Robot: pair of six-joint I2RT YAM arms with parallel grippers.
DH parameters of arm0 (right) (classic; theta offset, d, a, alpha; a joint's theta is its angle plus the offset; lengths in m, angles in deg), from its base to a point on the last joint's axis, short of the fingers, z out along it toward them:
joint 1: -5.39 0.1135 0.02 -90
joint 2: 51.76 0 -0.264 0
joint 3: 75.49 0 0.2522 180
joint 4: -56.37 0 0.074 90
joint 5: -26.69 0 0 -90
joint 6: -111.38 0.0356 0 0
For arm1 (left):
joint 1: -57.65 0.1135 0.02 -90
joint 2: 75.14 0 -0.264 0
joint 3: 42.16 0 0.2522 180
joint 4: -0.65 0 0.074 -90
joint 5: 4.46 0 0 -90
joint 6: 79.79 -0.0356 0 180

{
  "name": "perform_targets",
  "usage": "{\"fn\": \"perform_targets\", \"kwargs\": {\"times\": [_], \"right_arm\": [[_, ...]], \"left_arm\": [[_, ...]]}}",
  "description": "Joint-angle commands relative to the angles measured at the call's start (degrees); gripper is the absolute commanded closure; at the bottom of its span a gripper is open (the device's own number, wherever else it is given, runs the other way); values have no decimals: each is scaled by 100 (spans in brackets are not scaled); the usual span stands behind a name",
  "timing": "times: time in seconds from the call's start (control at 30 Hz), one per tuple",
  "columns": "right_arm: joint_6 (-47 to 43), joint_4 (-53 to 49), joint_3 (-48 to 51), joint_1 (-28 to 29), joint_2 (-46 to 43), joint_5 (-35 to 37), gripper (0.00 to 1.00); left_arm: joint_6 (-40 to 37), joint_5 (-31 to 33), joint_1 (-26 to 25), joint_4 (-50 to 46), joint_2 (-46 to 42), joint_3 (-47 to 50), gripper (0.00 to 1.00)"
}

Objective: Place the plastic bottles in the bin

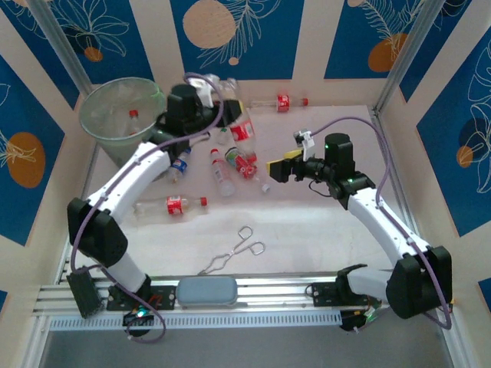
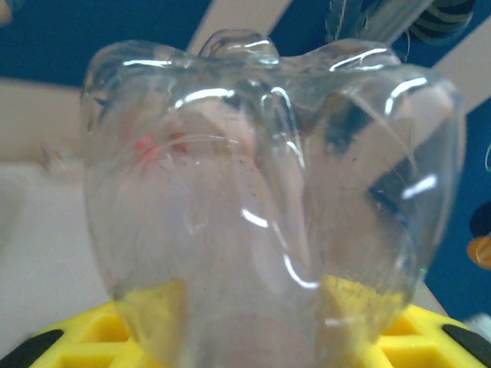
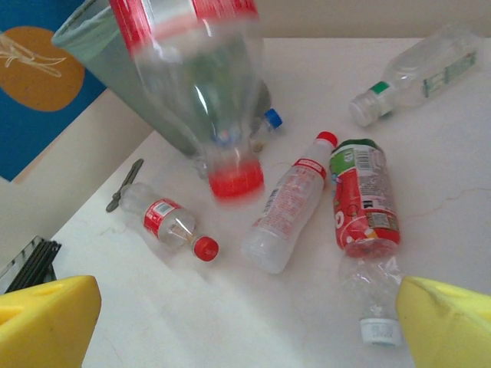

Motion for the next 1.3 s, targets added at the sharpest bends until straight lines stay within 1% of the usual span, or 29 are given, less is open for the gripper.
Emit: {"fn": "perform_targets", "kwargs": {"times": [0.0,0.07,0.13,0.23,0.3,0.37,0.4,0.47,0.57,0.63,0.7,0.87,1.0,1.17,1.27], "right_arm": [[111,-816,-178,-85,-157,624,1],[56,-833,-135,-128,-144,742,1],[53,-820,-78,-167,-81,688,1],[38,-783,-25,-201,16,662,1],[26,-749,-3,-222,65,664,1],[1,-728,6,-248,127,659,1],[-14,-721,-2,-240,169,669,1],[-27,-727,-24,-212,266,694,1],[-5,-736,-8,-165,296,775,1],[13,-736,38,-171,234,829,1],[43,-760,84,-197,163,884,1],[206,-782,159,-354,39,893,1],[474,-736,294,-540,-84,898,1],[799,-583,488,-943,-244,615,1],[883,-574,540,-1071,-254,499,1]], "left_arm": [[-602,41,530,-771,-265,-706,60],[-651,134,930,-876,-396,-981,68],[-653,252,1358,-919,-549,-1231,76],[-964,636,1873,-1349,-716,-1703,79],[-1333,1131,2123,-1687,-782,-1933,80],[-1662,1718,2343,-1892,-785,-2053,84],[-1734,1945,2461,-1903,-764,-2091,88],[-1793,2176,2669,-1973,-636,-2184,95],[-2037,2424,2851,-2331,-273,-2526,99],[-2099,2397,2959,-2478,-46,-2633,100],[-2160,2234,3036,-2554,181,-2723,100],[-2416,1984,3061,-3330,952,-3395,100],[-2616,1863,3070,-3571,1285,-3399,100],[-2731,1568,3080,-3811,1568,-3363,100],[-2755,1330,3078,-3800,1610,-3125,100]]}}
